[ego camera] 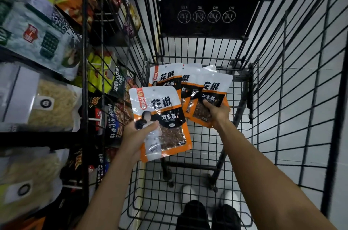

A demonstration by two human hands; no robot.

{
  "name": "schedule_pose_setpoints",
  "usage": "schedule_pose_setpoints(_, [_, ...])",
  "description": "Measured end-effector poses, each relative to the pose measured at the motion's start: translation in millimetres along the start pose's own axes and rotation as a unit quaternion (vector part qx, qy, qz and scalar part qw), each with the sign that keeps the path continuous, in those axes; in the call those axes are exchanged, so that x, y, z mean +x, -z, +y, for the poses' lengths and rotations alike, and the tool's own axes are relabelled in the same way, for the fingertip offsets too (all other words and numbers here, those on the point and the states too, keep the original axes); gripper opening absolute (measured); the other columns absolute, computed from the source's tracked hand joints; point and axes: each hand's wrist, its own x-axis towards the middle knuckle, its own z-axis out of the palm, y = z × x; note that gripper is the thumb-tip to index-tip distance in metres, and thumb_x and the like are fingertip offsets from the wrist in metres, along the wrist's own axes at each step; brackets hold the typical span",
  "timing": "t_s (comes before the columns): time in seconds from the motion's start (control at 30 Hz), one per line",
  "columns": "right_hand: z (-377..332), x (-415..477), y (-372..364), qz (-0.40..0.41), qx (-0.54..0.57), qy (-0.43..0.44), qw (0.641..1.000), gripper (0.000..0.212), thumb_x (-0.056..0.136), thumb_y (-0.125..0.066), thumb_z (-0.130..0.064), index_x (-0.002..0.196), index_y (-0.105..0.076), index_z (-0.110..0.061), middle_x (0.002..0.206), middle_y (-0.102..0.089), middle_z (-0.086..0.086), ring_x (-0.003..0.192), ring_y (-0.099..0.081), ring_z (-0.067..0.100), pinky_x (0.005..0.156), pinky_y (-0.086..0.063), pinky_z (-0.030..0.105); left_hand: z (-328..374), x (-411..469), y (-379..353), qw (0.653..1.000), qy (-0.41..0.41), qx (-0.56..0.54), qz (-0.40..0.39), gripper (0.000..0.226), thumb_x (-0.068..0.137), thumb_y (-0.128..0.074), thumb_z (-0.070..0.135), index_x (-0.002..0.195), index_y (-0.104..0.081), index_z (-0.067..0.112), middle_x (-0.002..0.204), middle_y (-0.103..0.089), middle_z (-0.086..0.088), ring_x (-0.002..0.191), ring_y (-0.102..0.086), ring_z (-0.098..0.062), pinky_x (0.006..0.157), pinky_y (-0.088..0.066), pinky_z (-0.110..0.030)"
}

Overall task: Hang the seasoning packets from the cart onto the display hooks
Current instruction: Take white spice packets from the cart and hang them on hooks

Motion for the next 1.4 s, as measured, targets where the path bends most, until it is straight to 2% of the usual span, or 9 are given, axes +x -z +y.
schedule_pose_setpoints(0.2, [-5.3, -26.5, 11.5, -0.009, -0.043, 0.052, 0.998, 0.037, 0.089, -0.065, -0.005, 0.125, -0.056, -0.003, 0.124, -0.064, 0.017, 0.113, -0.061, 0.032, 0.1, -0.048, 0.048, -2.7, -13.6, 5.0, 1.0, -0.023, 0.01, 0.017, 0.05, 0.071, -0.082, 0.02, 0.114, -0.058, 0.015, 0.103, -0.068, -0.007, 0.09, -0.067, -0.02, 0.074, -0.056, -0.033])
schedule_pose_setpoints(0.37, [-16.3, -79.0, 47.1, 0.039, -0.111, 0.117, 0.986, 0.028, 0.088, -0.068, -0.011, 0.114, -0.064, -0.002, 0.114, -0.068, 0.018, 0.105, -0.065, 0.032, 0.092, -0.052, 0.042, 16.8, -57.2, 10.5, 0.998, -0.056, -0.013, 0.006, 0.056, 0.067, -0.081, 0.018, 0.116, -0.058, 0.007, 0.107, -0.069, -0.01, 0.09, -0.07, -0.022, 0.07, -0.056, -0.029])
schedule_pose_setpoints(0.53, [-35.3, -150.5, 81.3, -0.029, -0.081, 0.151, 0.985, 0.026, 0.084, -0.073, -0.017, 0.105, -0.069, -0.002, 0.102, -0.071, 0.014, 0.082, -0.067, 0.018, 0.066, -0.055, 0.019, 37.7, -115.2, 21.4, 0.993, -0.116, -0.024, -0.003, 0.042, 0.074, -0.078, 0.015, 0.111, -0.061, 0.002, 0.102, -0.071, -0.016, 0.088, -0.07, -0.029, 0.07, -0.057, -0.035])
schedule_pose_setpoints(0.7, [-57.5, -217.6, 109.6, -0.128, -0.075, 0.181, 0.972, 0.019, 0.08, -0.076, -0.021, 0.095, -0.069, -0.01, 0.094, -0.072, 0.01, 0.084, -0.069, 0.02, 0.069, -0.055, 0.028, 42.6, -184.7, 39.3, 0.978, -0.207, -0.011, 0.028, 0.025, 0.073, -0.08, 0.016, 0.093, -0.065, 0.022, 0.078, -0.074, 0.014, 0.072, -0.069, 0.002, 0.055, -0.05, -0.011])
schedule_pose_setpoints(0.8, [-71.6, -254.8, 124.4, -0.199, -0.069, 0.177, 0.961, 0.024, 0.078, -0.077, -0.022, 0.097, -0.069, -0.01, 0.096, -0.073, 0.011, 0.086, -0.07, 0.021, 0.073, -0.056, 0.033, 38.0, -233.8, 52.9, 0.967, -0.247, -0.027, 0.058, 0.025, 0.074, -0.079, 0.016, 0.095, -0.065, 0.02, 0.078, -0.074, 0.015, 0.072, -0.069, 0.001, 0.056, -0.05, -0.012])
schedule_pose_setpoints(0.93, [-90.4, -303.2, 145.3, -0.306, -0.108, 0.19, 0.926, 0.034, 0.074, -0.079, -0.028, 0.101, -0.066, -0.011, 0.096, -0.074, 0.01, 0.087, -0.072, 0.023, 0.071, -0.058, 0.035, 23.2, -309.3, 69.4, 0.942, -0.31, -0.054, 0.114, 0.035, 0.072, -0.078, 0.022, 0.103, -0.064, 0.023, 0.087, -0.074, 0.015, 0.082, -0.07, -0.003, 0.062, -0.052, -0.013])
schedule_pose_setpoints(1.1, [-100.9, -374.6, 166.7, -0.43, -0.14, 0.236, 0.86, 0.026, 0.07, -0.079, -0.029, 0.088, -0.071, -0.011, 0.083, -0.076, 0.009, 0.079, -0.074, 0.027, 0.058, -0.058, 0.03, -12.3, -412.4, 90.4, 0.904, -0.362, -0.092, 0.208, 0.029, 0.072, -0.08, 0.024, 0.091, -0.059, 0.031, 0.071, -0.066, 0.03, 0.065, -0.062, 0.014, 0.057, -0.047, -0.008])
schedule_pose_setpoints(1.23, [-96.7, -430.6, 176.2, -0.511, -0.144, 0.23, 0.815, 0.039, 0.074, -0.076, -0.019, 0.104, -0.066, 0.006, 0.094, -0.075, 0.016, 0.084, -0.074, 0.027, 0.067, -0.061, 0.035, -43.9, -491.4, 109.8, 0.88, -0.372, -0.114, 0.272, 0.021, 0.069, -0.08, 0.028, 0.082, -0.064, 0.023, 0.077, -0.069, 0.015, 0.07, -0.065, 0.0, 0.066, -0.05, -0.015])
schedule_pose_setpoints(1.4, [-74.7, -507.4, 174.1, -0.586, -0.173, 0.248, 0.752, 0.03, 0.077, -0.075, -0.013, 0.105, -0.069, -0.003, 0.102, -0.074, 0.015, 0.096, -0.071, 0.031, 0.088, -0.056, 0.045, -89.0, -596.0, 141.3, 0.838, -0.392, -0.125, 0.358, 0.018, 0.066, -0.08, 0.032, 0.077, -0.068, 0.025, 0.069, -0.071, 0.018, 0.065, -0.066, 0.005, 0.054, -0.047, -0.007])
